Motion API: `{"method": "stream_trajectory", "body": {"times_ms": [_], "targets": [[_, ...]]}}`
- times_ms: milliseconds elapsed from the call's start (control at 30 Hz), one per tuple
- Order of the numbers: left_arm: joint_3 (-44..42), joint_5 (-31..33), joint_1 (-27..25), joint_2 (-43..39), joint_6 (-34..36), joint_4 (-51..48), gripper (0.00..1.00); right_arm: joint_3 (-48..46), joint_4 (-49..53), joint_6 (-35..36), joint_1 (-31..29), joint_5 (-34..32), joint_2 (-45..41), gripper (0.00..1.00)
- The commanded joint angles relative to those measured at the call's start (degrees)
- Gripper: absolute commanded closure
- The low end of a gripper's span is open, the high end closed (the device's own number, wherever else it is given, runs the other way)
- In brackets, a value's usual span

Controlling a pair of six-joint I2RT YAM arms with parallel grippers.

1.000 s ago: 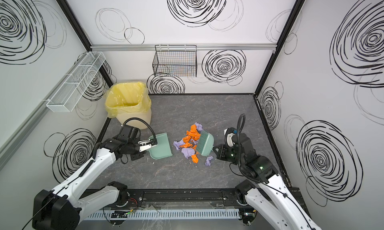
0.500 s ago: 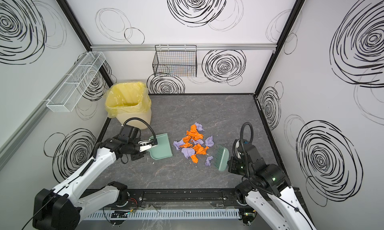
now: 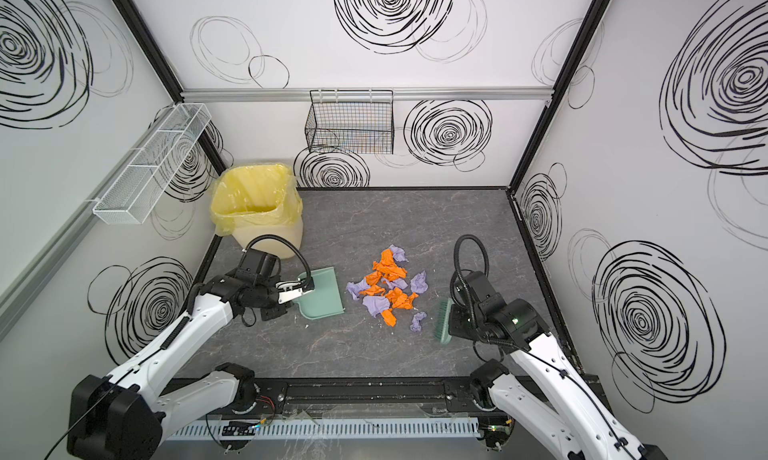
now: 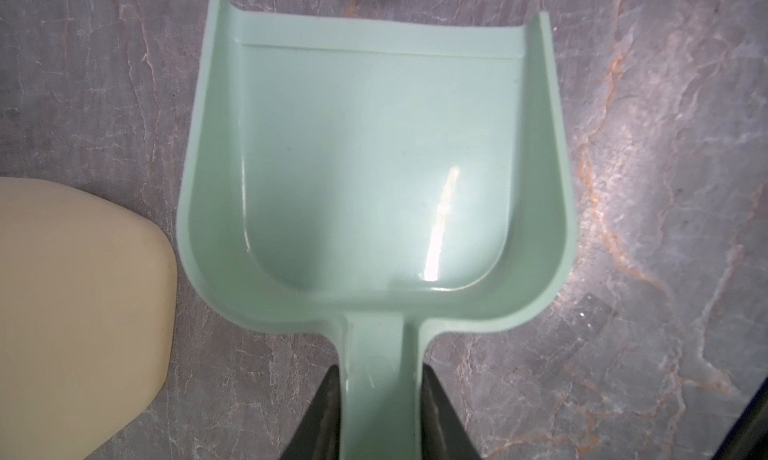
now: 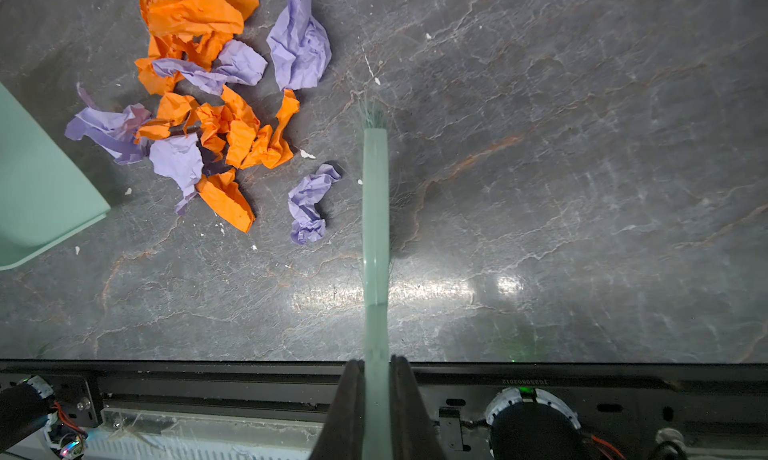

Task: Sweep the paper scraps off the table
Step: 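Swing the brush with the right gripper to the far side of the scraps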

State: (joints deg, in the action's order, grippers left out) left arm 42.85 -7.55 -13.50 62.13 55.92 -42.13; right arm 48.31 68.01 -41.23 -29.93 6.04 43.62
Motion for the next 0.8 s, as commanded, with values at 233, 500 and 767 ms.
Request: {"method": "stream_trajectory", "body": {"times_ms": [233,500,767], "targets": [[0.86,-2.20,1.54,0.75,1.92,0.11,1.00,-6.20,-13.54,-7.45,-8.76,1.40,5.01,1.00],[-0.49,-3.55,1.68,0.64,1.21,0.33,1.00,-6.67,-25.33,-8.16,-8.15,-1.01,6.56,1.00],[-2.17,-2.83,1.46,-0.31,1.94,-1.29,1.00,3.36,-21.32,-5.56,-7.77,-4.36,10.18,1.00]]}}
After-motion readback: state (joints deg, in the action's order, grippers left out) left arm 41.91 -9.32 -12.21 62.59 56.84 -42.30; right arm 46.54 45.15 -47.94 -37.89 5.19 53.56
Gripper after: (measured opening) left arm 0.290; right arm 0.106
